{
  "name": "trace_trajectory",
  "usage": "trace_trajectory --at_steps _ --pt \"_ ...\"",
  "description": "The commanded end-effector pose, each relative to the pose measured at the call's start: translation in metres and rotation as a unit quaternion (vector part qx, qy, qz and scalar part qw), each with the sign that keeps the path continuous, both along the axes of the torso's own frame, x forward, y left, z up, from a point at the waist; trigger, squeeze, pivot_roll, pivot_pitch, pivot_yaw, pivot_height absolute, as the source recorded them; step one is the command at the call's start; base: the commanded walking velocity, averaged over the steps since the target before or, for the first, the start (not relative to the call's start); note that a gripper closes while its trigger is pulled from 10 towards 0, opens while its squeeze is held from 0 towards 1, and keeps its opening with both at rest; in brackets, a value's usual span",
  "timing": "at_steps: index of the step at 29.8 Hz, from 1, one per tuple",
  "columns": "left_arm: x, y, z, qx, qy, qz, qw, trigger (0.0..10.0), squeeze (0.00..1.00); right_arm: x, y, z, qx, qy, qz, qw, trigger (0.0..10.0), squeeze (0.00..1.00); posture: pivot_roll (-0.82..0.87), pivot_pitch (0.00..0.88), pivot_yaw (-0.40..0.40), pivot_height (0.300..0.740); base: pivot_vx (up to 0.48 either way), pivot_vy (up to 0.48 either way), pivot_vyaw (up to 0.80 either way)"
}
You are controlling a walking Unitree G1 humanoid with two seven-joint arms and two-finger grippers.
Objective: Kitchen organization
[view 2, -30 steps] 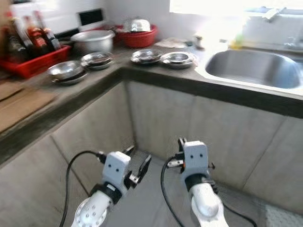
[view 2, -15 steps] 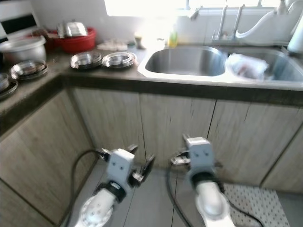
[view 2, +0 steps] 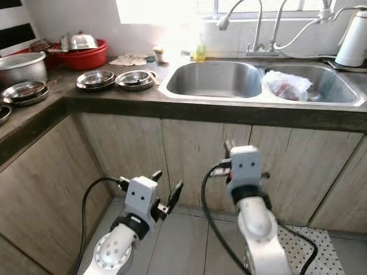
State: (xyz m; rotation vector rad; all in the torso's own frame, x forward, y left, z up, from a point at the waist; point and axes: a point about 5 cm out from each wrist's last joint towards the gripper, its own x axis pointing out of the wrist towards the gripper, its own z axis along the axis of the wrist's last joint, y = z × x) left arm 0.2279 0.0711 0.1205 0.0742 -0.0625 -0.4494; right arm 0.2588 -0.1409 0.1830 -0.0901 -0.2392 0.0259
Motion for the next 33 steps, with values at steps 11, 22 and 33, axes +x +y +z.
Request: trace_trajectory --at_steps 11,22,33 --pt "-0.002 0.002 -0.001 0.003 0.0 -0.004 1.0 10.0 0.0 0.009 -0.005 0.032 0.002 -0.058 -0.001 0.998 10.0 0.0 0.07 0.0 -0.005 0.74 0.48 0.0 0.0" --pt "-0.001 0.001 0.0 0.0 -0.001 -0.004 1.0 10.0 0.0 0.014 -0.008 0.045 0.004 -0.079 0.003 0.997 10.0 0.0 0.07 0.0 -0.003 0.74 0.48 0.0 0.0" --pt "-0.002 0.0 0.0 0.0 0.0 -0.003 1.0 10.0 0.0 0.031 -0.014 0.067 -0.015 -0.101 0.005 0.995 10.0 0.0 0.07 0.0 -0.01 0.74 0.48 0.0 0.0"
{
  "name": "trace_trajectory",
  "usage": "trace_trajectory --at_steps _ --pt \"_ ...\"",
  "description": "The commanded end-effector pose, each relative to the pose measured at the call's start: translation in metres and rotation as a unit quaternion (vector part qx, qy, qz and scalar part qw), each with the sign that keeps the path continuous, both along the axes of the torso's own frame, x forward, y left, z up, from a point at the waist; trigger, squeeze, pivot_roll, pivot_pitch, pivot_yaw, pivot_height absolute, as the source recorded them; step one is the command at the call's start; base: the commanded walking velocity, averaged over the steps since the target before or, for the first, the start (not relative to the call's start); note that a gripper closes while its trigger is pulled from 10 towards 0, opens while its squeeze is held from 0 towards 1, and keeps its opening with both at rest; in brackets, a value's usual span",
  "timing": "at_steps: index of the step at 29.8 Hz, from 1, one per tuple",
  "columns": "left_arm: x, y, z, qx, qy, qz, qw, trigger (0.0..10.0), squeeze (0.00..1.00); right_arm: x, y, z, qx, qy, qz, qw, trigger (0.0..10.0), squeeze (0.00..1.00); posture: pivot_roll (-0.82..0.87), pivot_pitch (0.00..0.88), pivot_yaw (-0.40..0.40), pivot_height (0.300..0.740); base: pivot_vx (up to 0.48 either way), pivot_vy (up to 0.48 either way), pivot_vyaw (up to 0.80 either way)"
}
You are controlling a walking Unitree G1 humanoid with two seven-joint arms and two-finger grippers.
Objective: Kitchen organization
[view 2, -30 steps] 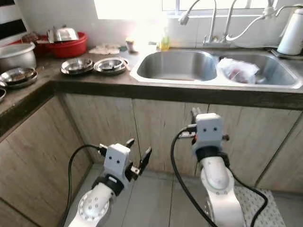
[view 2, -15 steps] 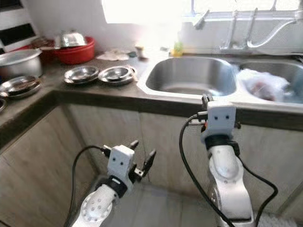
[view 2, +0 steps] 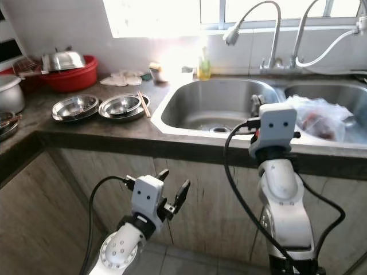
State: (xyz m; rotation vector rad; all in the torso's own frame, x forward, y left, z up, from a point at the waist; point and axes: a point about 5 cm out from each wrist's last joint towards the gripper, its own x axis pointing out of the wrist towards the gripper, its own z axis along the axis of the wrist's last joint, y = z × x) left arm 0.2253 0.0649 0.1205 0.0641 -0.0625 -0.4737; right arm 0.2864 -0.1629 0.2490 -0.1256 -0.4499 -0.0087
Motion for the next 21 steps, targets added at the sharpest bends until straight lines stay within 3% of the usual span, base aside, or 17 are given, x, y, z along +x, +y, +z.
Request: trace_trajectory --at_steps 1,14,21 --pt "0.001 0.006 0.0 0.005 -0.001 0.01 1.0 10.0 0.0 0.005 0.008 0.002 -0.005 0.004 0.02 1.0 10.0 0.0 0.07 0.0 -0.01 0.74 0.48 0.0 0.0" --pt "0.0 0.005 0.001 0.003 -0.003 0.011 1.0 10.0 0.0 0.034 0.005 0.008 -0.044 0.046 0.016 0.998 10.0 0.0 0.08 0.0 -0.019 0.74 0.48 0.0 0.0" --pt "0.0 0.005 0.001 0.003 -0.002 0.012 1.0 10.0 0.0 0.041 0.006 0.003 -0.054 0.079 0.024 0.995 10.0 0.0 0.08 0.0 -0.021 0.74 0.413 0.0 0.0"
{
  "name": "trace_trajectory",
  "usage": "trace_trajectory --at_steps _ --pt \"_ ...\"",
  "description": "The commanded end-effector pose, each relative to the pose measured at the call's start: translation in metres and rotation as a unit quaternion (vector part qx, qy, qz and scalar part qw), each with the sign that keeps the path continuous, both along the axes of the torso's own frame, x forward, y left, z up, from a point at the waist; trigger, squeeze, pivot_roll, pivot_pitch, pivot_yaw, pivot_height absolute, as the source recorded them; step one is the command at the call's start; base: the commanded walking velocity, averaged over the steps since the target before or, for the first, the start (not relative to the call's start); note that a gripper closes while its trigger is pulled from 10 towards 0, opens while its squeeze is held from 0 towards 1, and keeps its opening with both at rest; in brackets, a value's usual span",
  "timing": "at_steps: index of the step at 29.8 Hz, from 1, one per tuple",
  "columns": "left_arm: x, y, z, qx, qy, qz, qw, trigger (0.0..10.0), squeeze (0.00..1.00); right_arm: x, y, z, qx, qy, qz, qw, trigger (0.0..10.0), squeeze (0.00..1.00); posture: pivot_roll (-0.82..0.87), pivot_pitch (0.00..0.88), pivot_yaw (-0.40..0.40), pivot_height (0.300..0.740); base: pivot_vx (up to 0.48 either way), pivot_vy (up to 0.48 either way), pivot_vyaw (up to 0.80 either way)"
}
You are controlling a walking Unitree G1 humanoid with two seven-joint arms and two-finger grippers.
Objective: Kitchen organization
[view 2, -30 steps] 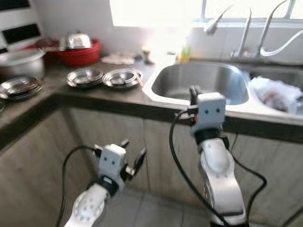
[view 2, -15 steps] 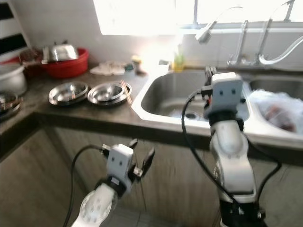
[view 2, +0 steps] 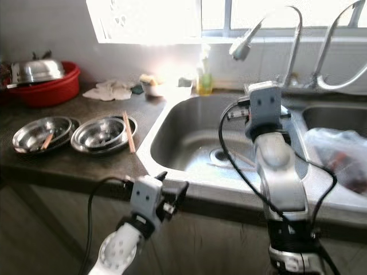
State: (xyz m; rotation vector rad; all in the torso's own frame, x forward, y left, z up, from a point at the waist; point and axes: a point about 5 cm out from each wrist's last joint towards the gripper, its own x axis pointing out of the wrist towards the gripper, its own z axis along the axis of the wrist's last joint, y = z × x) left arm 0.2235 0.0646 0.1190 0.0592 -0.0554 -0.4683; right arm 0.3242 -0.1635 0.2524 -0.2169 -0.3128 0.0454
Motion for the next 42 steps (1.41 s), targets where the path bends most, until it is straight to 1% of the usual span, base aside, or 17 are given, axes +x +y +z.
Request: trace_trajectory --at_steps 1,5,8,10,11,12,16,21,22,31,32,34,36,38,40,41,42 --pt "0.002 0.006 0.003 0.006 -0.006 0.011 1.0 10.0 0.0 0.005 0.007 -0.003 -0.008 0.024 0.015 1.0 10.0 0.0 0.08 0.0 -0.02 0.74 0.304 0.0 0.0" --pt "0.002 0.007 0.001 0.002 0.001 0.021 1.0 10.0 0.0 0.01 0.008 -0.012 -0.021 0.059 0.022 0.998 10.0 0.0 0.08 0.0 -0.026 0.74 0.12 0.0 0.0" --pt "0.002 0.006 0.001 0.005 0.0 0.018 1.0 10.0 0.0 0.011 0.007 -0.014 -0.021 0.065 0.018 0.998 10.0 0.0 0.08 0.0 -0.026 0.74 0.0 0.0 0.0" --pt "0.001 0.006 0.0 0.006 0.0 0.016 1.0 10.0 0.0 0.014 0.005 -0.019 -0.017 0.086 0.014 0.996 10.0 0.0 0.08 0.0 -0.027 0.74 0.0 0.0 0.0" --pt "0.001 0.006 0.0 0.006 0.0 0.016 1.0 10.0 0.0 0.014 0.005 -0.019 -0.017 0.086 0.014 0.996 10.0 0.0 0.08 0.0 -0.027 0.74 0.0 0.0 0.0" --pt "0.0 0.005 0.0 0.007 0.001 0.014 1.0 10.0 0.0 0.017 0.004 -0.027 -0.018 0.12 0.013 0.993 10.0 0.0 0.09 0.0 -0.029 0.74 0.0 0.0 0.0" --pt "-0.002 0.004 -0.001 0.006 0.002 0.012 1.0 10.0 0.0 0.02 -0.002 -0.041 -0.022 0.169 0.002 0.985 10.0 0.0 0.09 0.0 -0.03 0.74 0.0 0.0 0.0" --pt "-0.003 0.004 -0.001 0.007 0.001 0.011 1.0 10.0 0.0 0.022 -0.005 -0.045 -0.025 0.181 -0.007 0.983 10.0 0.0 0.09 0.0 -0.032 0.74 0.0 0.0 0.0" --pt "-0.004 0.004 -0.001 0.007 0.002 0.011 1.0 10.0 0.0 0.022 -0.006 -0.045 -0.021 0.182 -0.008 0.983 10.0 1.0 0.09 0.0 -0.031 0.74 0.0 0.0 0.0" --pt "-0.005 0.003 -0.001 0.009 0.001 0.009 1.0 10.0 0.0 0.022 -0.006 -0.044 -0.021 0.181 -0.014 0.983 10.0 1.0 0.09 0.0 -0.033 0.74 0.0 0.0 0.0" --pt "-0.005 0.003 -0.001 0.009 0.001 0.009 1.0 10.0 0.0 0.021 -0.006 -0.043 -0.018 0.178 -0.018 0.984 10.0 0.0 0.09 0.0 -0.033 0.74 0.0 0.0 0.0" --pt "-0.005 0.003 -0.001 0.01 0.001 0.009 1.0 10.0 0.0 0.021 -0.006 -0.043 -0.015 0.176 -0.021 0.984 10.0 0.0 0.09 0.0 -0.033 0.74 0.0 0.0 0.0" --pt "-0.005 0.003 -0.001 0.009 0.001 0.01 1.0 10.0 0.0 0.018 -0.005 -0.042 -0.002 0.164 -0.02 0.986 10.0 0.0 0.09 0.0 -0.034 0.74 0.0 0.0 0.0" --pt "-0.005 0.003 -0.001 0.01 0.001 0.01 1.0 10.0 0.0 0.013 -0.003 -0.034 0.023 0.127 -0.009 0.992 10.0 0.0 0.09 0.0 -0.033 0.74 0.0 0.0 0.0" --pt "-0.006 0.003 -0.001 0.01 0.001 0.01 1.0 10.0 0.0 0.005 0.0 -0.027 0.035 0.088 -0.002 0.995 10.0 0.0 0.09 0.0 -0.032 0.74 0.0 0.0 0.0" --pt "-0.006 0.004 -0.001 0.01 0.001 0.01 1.0 10.0 0.0 0.0 0.001 -0.026 0.04 0.076 0.001 0.996 10.0 0.0 0.09 0.0 -0.03 0.74 0.0 0.0 0.0" --pt "-0.006 0.004 -0.001 0.01 0.001 0.01 1.0 10.0 0.0 0.0 0.001 -0.026 0.04 0.076 0.001 0.996 10.0 0.0 0.09 0.0 -0.03 0.74 0.0 0.0 0.0"
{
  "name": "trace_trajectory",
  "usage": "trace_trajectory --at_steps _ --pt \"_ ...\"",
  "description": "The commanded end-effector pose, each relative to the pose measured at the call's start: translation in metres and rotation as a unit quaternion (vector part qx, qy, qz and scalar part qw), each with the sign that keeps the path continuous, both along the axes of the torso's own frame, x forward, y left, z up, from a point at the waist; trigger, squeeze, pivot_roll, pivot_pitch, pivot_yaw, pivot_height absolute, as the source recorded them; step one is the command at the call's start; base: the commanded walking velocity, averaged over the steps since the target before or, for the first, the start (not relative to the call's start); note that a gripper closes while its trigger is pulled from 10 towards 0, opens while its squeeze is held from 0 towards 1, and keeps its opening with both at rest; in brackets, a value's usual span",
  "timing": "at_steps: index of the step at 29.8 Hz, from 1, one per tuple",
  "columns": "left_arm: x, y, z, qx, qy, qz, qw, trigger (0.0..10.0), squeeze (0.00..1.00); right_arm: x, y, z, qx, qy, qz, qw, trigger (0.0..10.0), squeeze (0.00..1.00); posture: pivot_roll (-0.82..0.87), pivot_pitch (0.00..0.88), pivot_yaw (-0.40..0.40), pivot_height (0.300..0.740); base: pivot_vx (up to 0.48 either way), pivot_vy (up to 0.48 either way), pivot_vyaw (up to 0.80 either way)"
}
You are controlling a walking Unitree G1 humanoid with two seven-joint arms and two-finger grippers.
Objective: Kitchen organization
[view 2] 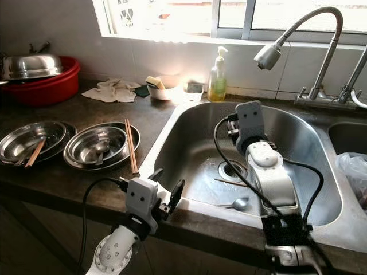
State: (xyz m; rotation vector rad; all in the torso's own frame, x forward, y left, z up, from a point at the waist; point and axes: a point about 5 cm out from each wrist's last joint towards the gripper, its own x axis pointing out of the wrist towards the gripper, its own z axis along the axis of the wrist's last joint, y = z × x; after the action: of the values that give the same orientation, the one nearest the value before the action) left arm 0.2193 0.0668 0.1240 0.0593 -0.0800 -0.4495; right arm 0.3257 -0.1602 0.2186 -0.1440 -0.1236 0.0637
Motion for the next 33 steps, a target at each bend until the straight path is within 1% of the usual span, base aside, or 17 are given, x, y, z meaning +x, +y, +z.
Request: trace_trajectory --at_steps 1,2,3,4,5,6,10,11,14,18,23,26,33 --pt "-0.002 0.002 -0.006 0.014 0.013 0.001 1.0 10.0 0.0 -0.013 -0.001 0.007 0.013 -0.039 -0.001 0.999 10.0 0.0 0.09 0.0 -0.03 0.74 0.0 0.0 0.0" --pt "-0.002 0.002 -0.006 0.014 0.012 0.001 1.0 10.0 0.0 -0.018 0.0 0.007 0.016 -0.045 0.0 0.999 10.0 0.0 0.09 0.0 -0.03 0.74 0.0 0.0 0.0" --pt "-0.002 0.002 -0.006 0.014 0.012 0.001 1.0 10.0 0.0 -0.018 0.0 0.007 0.016 -0.045 0.0 0.999 10.0 0.0 0.09 0.0 -0.03 0.74 0.0 0.0 0.0" --pt "-0.002 0.002 -0.005 0.014 0.012 0.0 1.0 10.0 0.0 -0.03 0.002 0.006 0.028 -0.065 0.004 0.998 10.0 0.0 0.08 0.0 -0.024 0.74 0.0 0.0 0.0" --pt "-0.002 0.002 -0.005 0.014 0.011 0.0 1.0 10.0 0.0 -0.036 0.002 0.005 0.034 -0.069 0.006 0.997 10.0 0.0 0.08 0.0 -0.024 0.74 0.0 0.0 0.0" --pt "-0.002 0.002 -0.005 0.014 0.011 0.0 1.0 10.0 0.0 -0.036 0.002 0.005 0.034 -0.069 0.006 0.997 10.0 0.0 0.08 0.0 -0.024 0.74 0.0 0.0 0.0" --pt "-0.002 0.003 -0.005 0.013 0.008 -0.002 1.0 10.0 0.0 -0.054 0.007 0.0 0.053 -0.083 0.023 0.995 10.0 0.0 0.07 0.0 -0.018 0.74 0.0 0.0 0.0" --pt "-0.002 0.003 -0.004 0.013 0.007 -0.003 1.0 10.0 0.0 -0.062 0.009 -0.003 0.064 -0.083 0.028 0.994 10.0 0.0 0.07 0.0 -0.017 0.74 0.0 0.0 0.0" --pt "-0.001 0.004 -0.004 0.013 0.007 -0.003 1.0 10.0 0.0 -0.072 0.012 -0.009 0.073 -0.08 0.033 0.994 10.0 0.0 0.07 0.0 -0.012 0.74 0.0 0.0 0.0" --pt "-0.002 0.004 -0.004 0.013 0.007 -0.004 1.0 10.0 0.0 -0.091 0.02 -0.024 0.083 -0.065 0.04 0.994 10.0 0.0 0.07 0.0 -0.008 0.74 0.0 0.0 0.0" --pt "-0.002 0.004 -0.005 0.017 0.008 -0.004 1.0 10.0 0.0 -0.094 0.022 -0.028 0.088 -0.058 0.04 0.994 10.0 0.0 0.07 0.0 -0.004 0.74 0.0 0.0 0.0" --pt "-0.002 0.003 -0.004 0.022 0.001 -0.009 1.0 10.0 0.0 -0.092 0.023 -0.03 0.086 -0.057 0.036 0.994 10.0 0.0 0.07 0.0 -0.002 0.74 -0.286 0.0 0.0" --pt "-0.001 0.003 -0.005 0.021 0.003 -0.008 1.0 10.0 0.0 -0.09 0.023 -0.03 0.087 -0.06 0.031 0.994 10.0 0.0 0.07 0.0 -0.007 0.74 -0.299 0.0 0.0"
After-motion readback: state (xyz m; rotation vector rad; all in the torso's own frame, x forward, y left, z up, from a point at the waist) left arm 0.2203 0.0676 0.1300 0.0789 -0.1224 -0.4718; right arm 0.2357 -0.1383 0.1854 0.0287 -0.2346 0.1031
